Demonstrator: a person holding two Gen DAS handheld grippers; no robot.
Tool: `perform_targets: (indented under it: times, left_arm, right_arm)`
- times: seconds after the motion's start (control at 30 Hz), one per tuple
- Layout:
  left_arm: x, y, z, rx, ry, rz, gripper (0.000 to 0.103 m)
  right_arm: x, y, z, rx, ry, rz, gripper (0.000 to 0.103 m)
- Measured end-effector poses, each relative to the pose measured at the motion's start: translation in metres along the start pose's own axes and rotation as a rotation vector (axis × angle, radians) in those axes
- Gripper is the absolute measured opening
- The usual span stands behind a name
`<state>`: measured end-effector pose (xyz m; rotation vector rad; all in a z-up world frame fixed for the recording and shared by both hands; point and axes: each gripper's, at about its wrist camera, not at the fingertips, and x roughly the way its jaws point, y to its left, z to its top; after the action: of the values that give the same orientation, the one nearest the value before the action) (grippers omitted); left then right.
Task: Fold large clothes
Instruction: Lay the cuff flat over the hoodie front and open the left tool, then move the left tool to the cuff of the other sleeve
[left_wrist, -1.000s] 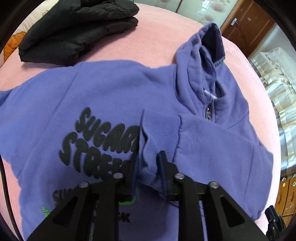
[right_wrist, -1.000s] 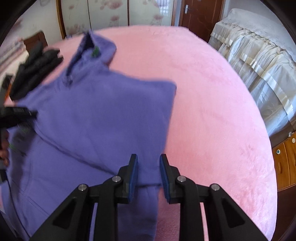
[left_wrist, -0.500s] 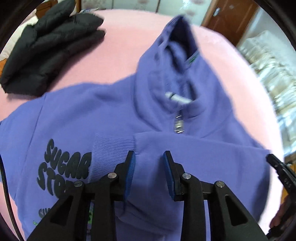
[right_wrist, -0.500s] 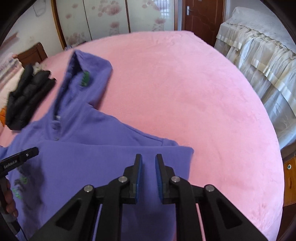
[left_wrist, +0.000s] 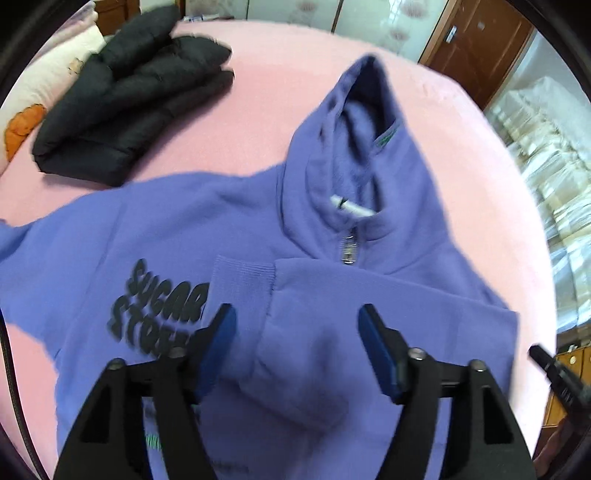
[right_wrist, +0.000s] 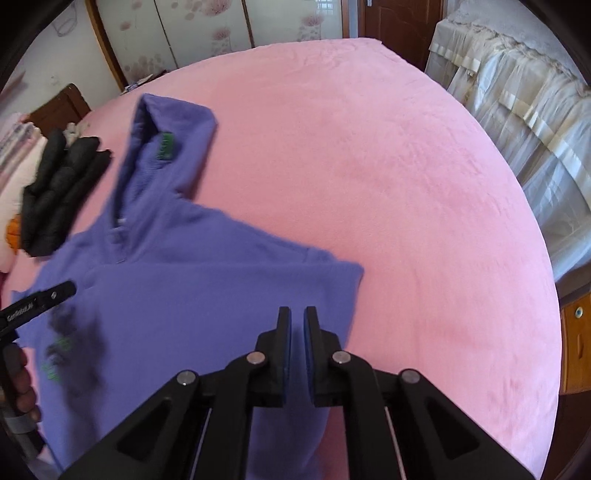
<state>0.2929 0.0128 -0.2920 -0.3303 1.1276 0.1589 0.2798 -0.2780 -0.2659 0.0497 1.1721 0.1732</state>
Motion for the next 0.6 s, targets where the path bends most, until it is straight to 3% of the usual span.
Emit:
perform_targets:
  times: [0.13, 0.27, 0.6]
  left_arm:
    - [-0.047, -0.022, -0.012, 0.034, -0.01, 0.003, 0.073]
    - [-0.093, -0.041, -0.023, 0.081, -0.022, 0.052, 0.078]
    - [-0.178, -0.032, -0.041, -0.008, -0.069, 0.027, 0.079]
  right_arm:
    - [-0.041, 0.013, -0.015, -0.021, 0.023, 0.054, 0.011]
    - [-0.081, 0.026, -0.025, -0.036, 0.005, 0.102, 0.02]
    - [-0.151, 0.055, -0.029, -0.084, -0.164, 0.164, 0.021]
